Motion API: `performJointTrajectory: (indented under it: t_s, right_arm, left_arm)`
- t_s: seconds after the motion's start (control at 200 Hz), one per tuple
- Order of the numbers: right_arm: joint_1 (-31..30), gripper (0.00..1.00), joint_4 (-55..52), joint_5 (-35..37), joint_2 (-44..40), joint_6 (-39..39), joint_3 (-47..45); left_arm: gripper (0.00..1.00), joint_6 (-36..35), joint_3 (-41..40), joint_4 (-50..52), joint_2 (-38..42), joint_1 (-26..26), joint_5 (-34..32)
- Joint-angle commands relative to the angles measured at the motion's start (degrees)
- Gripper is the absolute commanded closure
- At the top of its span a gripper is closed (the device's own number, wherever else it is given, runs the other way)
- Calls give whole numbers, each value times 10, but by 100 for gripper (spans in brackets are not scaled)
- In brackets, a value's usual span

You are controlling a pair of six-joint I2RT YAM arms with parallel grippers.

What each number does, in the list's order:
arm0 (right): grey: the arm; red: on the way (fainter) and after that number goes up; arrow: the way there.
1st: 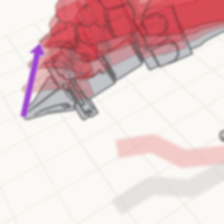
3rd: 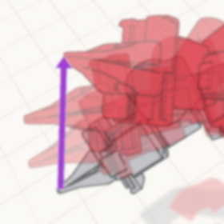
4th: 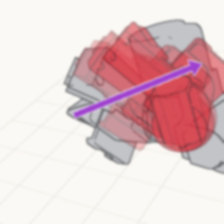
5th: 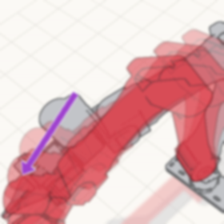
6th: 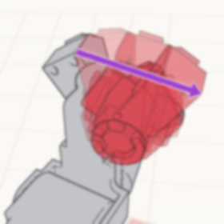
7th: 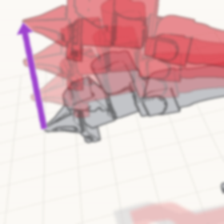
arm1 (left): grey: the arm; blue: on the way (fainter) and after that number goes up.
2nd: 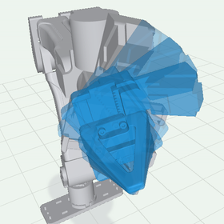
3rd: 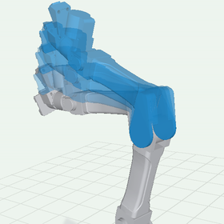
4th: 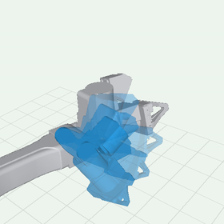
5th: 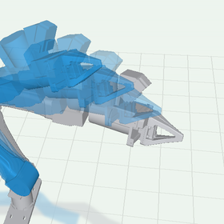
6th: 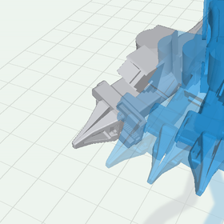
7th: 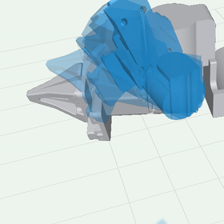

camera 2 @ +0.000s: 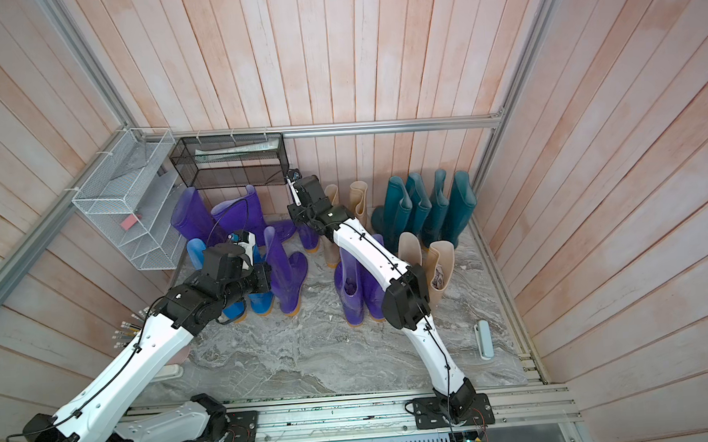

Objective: Match and arrange rain boots in pairs
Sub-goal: Pair a pair of rain boots at the center of the board.

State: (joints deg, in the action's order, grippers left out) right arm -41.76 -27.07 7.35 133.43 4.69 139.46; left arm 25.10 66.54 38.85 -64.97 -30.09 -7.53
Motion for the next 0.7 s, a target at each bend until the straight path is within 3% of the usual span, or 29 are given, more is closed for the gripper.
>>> performJointTrajectory:
  t_s: [0.0, 0.295, 0.695]
  right_arm:
    - [-15, 100, 25, -40, -63, -2, -42]
    - [-37, 100, 95, 1, -188, -12, -211]
    - [-39, 100, 86, 34, -257, -48, -291]
  left_arm:
    - [100, -6, 26, -7, 20, -1, -38]
    - [100, -1, 32, 10, 38, -1, -54]
    - [100, 19, 71, 61, 51, -15, -51]
